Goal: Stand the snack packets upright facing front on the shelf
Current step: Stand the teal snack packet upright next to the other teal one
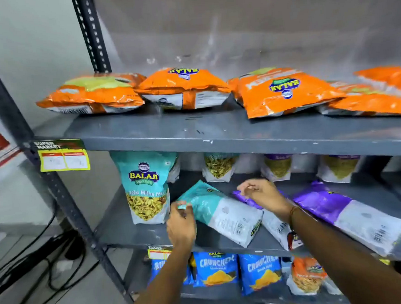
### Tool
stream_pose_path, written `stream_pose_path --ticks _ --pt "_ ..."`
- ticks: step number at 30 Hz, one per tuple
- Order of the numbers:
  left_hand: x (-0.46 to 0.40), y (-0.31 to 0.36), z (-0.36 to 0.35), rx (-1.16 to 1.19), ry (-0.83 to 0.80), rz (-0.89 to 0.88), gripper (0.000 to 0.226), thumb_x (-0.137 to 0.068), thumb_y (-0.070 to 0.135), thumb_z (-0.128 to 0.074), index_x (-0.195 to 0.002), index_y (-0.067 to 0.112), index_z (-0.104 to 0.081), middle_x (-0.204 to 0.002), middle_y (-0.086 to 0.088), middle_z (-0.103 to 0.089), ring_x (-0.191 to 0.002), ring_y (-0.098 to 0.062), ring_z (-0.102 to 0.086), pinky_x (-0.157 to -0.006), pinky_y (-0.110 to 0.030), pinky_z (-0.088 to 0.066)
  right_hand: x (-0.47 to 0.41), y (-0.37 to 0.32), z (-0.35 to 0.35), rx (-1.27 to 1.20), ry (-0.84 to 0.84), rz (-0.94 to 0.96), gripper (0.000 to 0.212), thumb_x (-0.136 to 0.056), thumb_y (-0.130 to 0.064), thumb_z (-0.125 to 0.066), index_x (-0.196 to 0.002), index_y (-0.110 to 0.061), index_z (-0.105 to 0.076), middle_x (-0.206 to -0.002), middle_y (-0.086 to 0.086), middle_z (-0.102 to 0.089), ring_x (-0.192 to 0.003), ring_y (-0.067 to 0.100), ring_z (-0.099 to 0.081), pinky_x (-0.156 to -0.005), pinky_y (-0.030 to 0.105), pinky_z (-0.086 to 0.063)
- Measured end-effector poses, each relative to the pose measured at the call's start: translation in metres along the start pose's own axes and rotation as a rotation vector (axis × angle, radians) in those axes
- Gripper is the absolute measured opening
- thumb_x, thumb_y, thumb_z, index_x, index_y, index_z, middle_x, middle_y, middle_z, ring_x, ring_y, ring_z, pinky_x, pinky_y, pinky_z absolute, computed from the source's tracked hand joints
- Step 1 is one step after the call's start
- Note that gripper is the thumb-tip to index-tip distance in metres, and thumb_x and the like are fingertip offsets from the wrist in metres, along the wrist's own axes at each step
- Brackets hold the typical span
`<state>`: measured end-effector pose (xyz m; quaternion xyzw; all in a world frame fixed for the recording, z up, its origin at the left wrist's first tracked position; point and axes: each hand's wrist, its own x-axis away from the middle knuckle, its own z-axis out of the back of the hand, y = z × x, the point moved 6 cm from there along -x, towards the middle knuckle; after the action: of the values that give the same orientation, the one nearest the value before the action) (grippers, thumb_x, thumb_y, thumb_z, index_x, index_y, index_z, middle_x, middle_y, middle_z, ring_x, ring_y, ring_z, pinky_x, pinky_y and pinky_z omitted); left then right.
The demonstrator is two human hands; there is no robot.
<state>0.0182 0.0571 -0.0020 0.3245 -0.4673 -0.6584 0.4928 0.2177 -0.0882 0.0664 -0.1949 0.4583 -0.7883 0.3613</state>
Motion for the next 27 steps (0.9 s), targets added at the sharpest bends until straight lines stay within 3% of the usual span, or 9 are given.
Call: stream_pose_path --ticks 3,6,8,11,14,19,21,25,27 --pt "-0.008 -0.041 -0.038 0.198 -0.145 0.405 0.03 -0.091 0.026 -0.06 -0.104 -0.001 -0.06 -0.093 -0.022 -0.066 -0.092 -0.04 -0.066 -0.084 -0.051 -0.055 -0.033 0.037 -0.004 0.184 -0.034 -0.085 0.018 -0.089 -0.001 -0.056 -0.087 0.005 -0.073 -0.1 0.027 -0.073 -0.088 0.027 -0.064 -0.09 0.043 -0.049" --pt "-0.007 -0.062 -0.073 0.41 -0.205 0.659 0.019 -0.094 0.022 -0.054 -0.087 0.004 -0.058 -0.078 -0.011 -0.058 -0.07 -0.026 -0.059 -0.061 -0.036 -0.053 -0.071 0.067 -0.021 0.339 -0.16 -0.16 0.021 -0.092 -0.004 -0.05 -0.085 -0.006 -0.07 -0.112 0.028 -0.069 -0.093 0.024 -0.059 -0.094 0.042 -0.046" --pt "-0.008 -0.069 -0.09 0.462 -0.167 0.711 0.02 -0.095 0.023 -0.053 -0.079 0.011 -0.055 -0.085 -0.013 -0.061 -0.076 -0.027 -0.062 -0.059 -0.034 -0.051 -0.089 0.08 -0.032 0.393 -0.23 -0.214 0.022 -0.093 -0.008 -0.048 -0.094 -0.011 -0.07 -0.119 0.024 -0.067 -0.093 0.017 -0.052 -0.096 0.036 -0.046" --pt "-0.005 -0.08 -0.102 0.472 -0.082 0.709 0.016 -0.092 0.024 -0.056 -0.08 0.012 -0.059 -0.097 -0.018 -0.065 -0.092 -0.036 -0.066 -0.063 -0.038 -0.055 -0.104 0.098 -0.044 0.46 -0.287 -0.294 0.029 -0.095 -0.012 -0.046 -0.11 -0.003 -0.068 -0.122 0.022 -0.065 -0.105 0.025 -0.06 -0.094 0.03 -0.045" --pt "0.003 -0.085 -0.106 0.439 0.009 0.696 0.021 -0.087 0.023 -0.062 -0.068 0.014 -0.058 -0.087 -0.02 -0.065 -0.078 -0.034 -0.064 -0.064 -0.037 -0.058 -0.113 0.105 -0.05 0.532 -0.337 -0.283 0.027 -0.094 -0.01 -0.043 -0.077 -0.005 -0.064 -0.097 0.023 -0.065 -0.092 0.023 -0.06 -0.071 0.023 -0.044" --pt "0.008 -0.088 -0.11 0.422 0.164 0.73 0.024 -0.085 0.023 -0.067 -0.064 0.015 -0.058 -0.088 -0.016 -0.069 -0.09 -0.035 -0.065 -0.089 -0.043 -0.054 -0.12 0.121 -0.045 0.387 -0.293 -0.334 0.015 -0.091 -0.016 -0.056 -0.084 -0.012 -0.069 -0.096 0.016 -0.068 -0.088 0.017 -0.053 -0.088 0.032 -0.049" --pt "0.004 -0.083 -0.11 0.457 0.198 0.716 0.025 -0.085 0.019 -0.066 -0.062 0.016 -0.058 -0.077 -0.007 -0.064 -0.082 -0.029 -0.06 -0.085 -0.037 -0.051 -0.117 0.125 -0.043 0.25 -0.234 -0.323 0.018 -0.087 -0.011 -0.063 -0.086 0.004 -0.072 -0.098 0.029 -0.072 -0.083 0.019 -0.055 -0.077 0.033 -0.047" --pt "-0.009 -0.062 -0.097 0.377 0.246 0.562 0.011 -0.086 0.018 -0.062 -0.079 0.017 -0.07 -0.076 0.007 -0.065 -0.079 -0.019 -0.059 -0.076 -0.027 -0.042 -0.106 0.121 -0.028 -0.019 -0.107 -0.302 0.017 -0.09 -0.001 -0.058 -0.08 -0.011 -0.068 -0.091 0.018 -0.069 -0.076 0.02 -0.059 -0.065 0.027 -0.05" --pt "-0.019 -0.044 -0.091 0.35 0.233 0.414 0.012 -0.087 0.017 -0.061 -0.076 0.018 -0.066 -0.076 0.004 -0.065 -0.077 -0.018 -0.057 -0.075 -0.026 -0.038 -0.102 0.115 -0.019 -0.142 -0.062 -0.241 0.023 -0.092 0.004 -0.052 -0.083 -0.01 -0.068 -0.094 0.019 -0.068 -0.081 0.023 -0.059 -0.074 0.038 -0.053"
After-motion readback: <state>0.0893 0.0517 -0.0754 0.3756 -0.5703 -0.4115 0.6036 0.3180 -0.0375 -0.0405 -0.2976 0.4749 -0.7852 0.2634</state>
